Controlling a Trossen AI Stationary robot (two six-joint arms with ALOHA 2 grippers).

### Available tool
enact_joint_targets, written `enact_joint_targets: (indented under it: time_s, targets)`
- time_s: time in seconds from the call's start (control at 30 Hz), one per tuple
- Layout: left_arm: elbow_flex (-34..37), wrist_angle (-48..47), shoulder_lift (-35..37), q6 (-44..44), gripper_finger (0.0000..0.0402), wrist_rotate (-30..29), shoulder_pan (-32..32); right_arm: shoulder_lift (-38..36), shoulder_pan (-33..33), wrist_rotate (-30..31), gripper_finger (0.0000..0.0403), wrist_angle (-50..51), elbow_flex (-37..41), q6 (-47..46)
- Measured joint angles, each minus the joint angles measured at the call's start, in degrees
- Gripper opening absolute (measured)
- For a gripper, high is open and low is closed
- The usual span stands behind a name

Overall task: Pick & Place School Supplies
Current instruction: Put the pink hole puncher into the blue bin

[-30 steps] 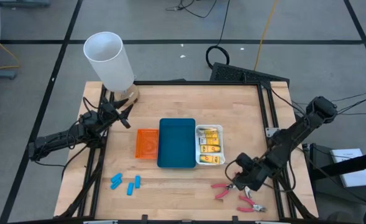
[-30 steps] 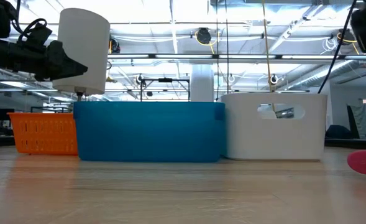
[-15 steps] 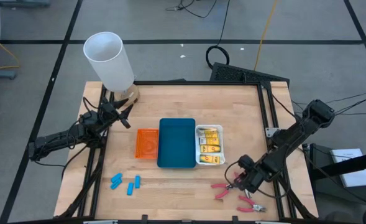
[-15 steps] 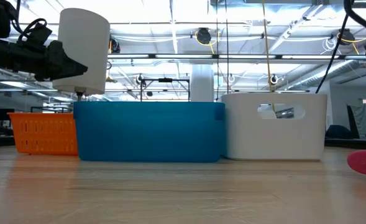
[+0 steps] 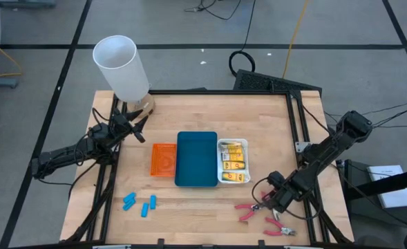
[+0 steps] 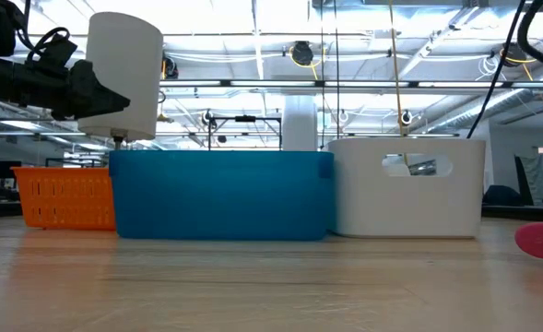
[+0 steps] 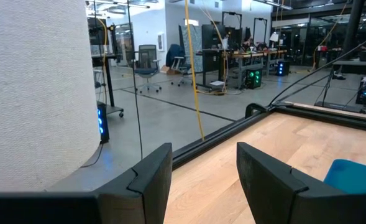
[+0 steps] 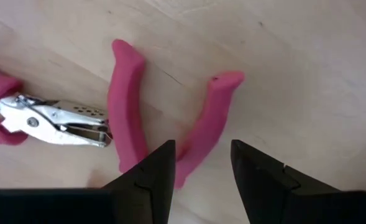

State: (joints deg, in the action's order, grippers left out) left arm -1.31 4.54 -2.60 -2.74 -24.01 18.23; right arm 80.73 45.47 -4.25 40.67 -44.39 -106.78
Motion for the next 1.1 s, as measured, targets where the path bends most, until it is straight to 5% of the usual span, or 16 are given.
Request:
enact_joint_targets:
  time_s: [0.33,0.57,1.1]
  targets:
    - [-0.01,-0.02,-0.01,0.0,0.0182,0.0,-0.01,-0.2,-0.09,-0.44,0.0129,-9.22,7.4,-3.62]
    - [0.01,-0.01,0.01,0.0,0.0182,0.0,-0.01,-0.28,-0.33,0.37,0.0048,-6.5,7.51,-1.54]
    - [-0.01,-0.01,0.0,0.01,0.0182,0.0,-0.01,-18.66,-0.37,25.5,0.0033,-2.69,7.88,19.33]
